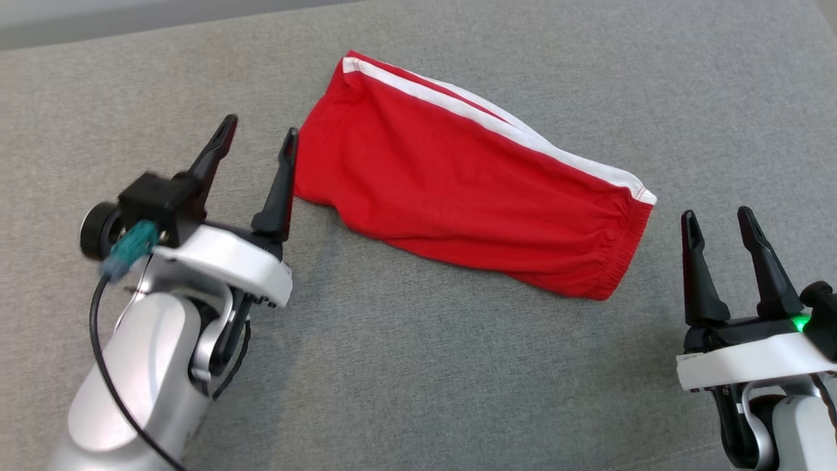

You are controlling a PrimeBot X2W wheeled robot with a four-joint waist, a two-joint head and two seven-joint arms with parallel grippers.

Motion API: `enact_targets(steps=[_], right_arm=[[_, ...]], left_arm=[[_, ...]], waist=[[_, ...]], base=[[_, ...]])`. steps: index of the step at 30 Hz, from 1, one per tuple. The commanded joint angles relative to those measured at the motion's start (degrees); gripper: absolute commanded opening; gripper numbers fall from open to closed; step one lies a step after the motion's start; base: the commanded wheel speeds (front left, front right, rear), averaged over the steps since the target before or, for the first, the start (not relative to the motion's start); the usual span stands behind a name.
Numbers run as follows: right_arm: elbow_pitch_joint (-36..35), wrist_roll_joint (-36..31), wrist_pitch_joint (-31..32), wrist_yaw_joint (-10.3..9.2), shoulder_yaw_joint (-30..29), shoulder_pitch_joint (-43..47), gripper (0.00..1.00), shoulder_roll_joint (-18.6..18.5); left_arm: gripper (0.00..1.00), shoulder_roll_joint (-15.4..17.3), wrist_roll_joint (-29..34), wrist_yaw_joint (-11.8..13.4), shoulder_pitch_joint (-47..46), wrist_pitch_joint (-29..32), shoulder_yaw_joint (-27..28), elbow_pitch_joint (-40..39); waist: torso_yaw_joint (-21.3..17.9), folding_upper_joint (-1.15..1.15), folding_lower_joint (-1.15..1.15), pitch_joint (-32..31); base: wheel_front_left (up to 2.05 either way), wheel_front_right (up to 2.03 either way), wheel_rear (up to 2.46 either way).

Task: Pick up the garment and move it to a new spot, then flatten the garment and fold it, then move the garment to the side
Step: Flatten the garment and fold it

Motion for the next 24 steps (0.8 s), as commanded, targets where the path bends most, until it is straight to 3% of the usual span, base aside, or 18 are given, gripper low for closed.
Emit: enact_targets(steps=[1,9,18,19,20,21,24], right_arm=[[0.0,0.3,0.0,-0.02,0.6,-1.0,1.00,-0.1],[1.2,1.2,-0.9,-0.02,2.8,-2.9,1.00,0.0],[3.9,2.5,-2.4,-0.02,4.4,-4.4,1.00,0.0],[4.2,2.6,-2.6,-0.02,4.4,-4.3,1.00,0.0],[4.5,2.9,-2.7,-0.02,4.4,-4.3,1.00,0.0],[4.7,3.0,-2.8,-0.02,4.5,-4.4,1.00,0.0],[5.1,3.3,-3.1,-0.02,4.5,-4.6,1.00,0.0]], left_arm=[[1.00,-0.1,-0.9,-1.8,-3.5,2.1,-0.9,2.9],[1.00,-0.7,-4.9,-7.6,-11.6,7.9,-1.7,15.8],[1.00,-0.9,-8.4,-10.5,-17.3,10.6,-1.3,31.0],[0.96,-1.2,-9.0,-10.9,-17.3,10.7,-1.3,31.9],[0.44,-1.5,-9.7,-11.2,-17.3,10.7,-1.4,32.8],[0.00,-1.7,-10.3,-11.5,-17.4,10.8,-1.5,33.4],[0.00,-1.8,-11.6,-12.2,-17.9,9.9,-1.9,34.4]], waist=[[-1.0,0.00,0.00,1.1],[-4.1,0.00,0.00,4.7],[-6.3,0.00,0.00,7.0],[-6.4,0.00,0.00,7.0],[-6.4,0.00,0.00,7.0],[-6.4,0.00,0.00,7.0],[-6.4,0.00,0.00,7.0]], base=[[0.00,0.00,0.00],[0.00,0.00,0.00],[0.00,0.00,0.00],[0.00,0.00,0.00],[0.00,0.00,0.00],[0.00,0.00,0.00],[0.00,0.00,0.00]])
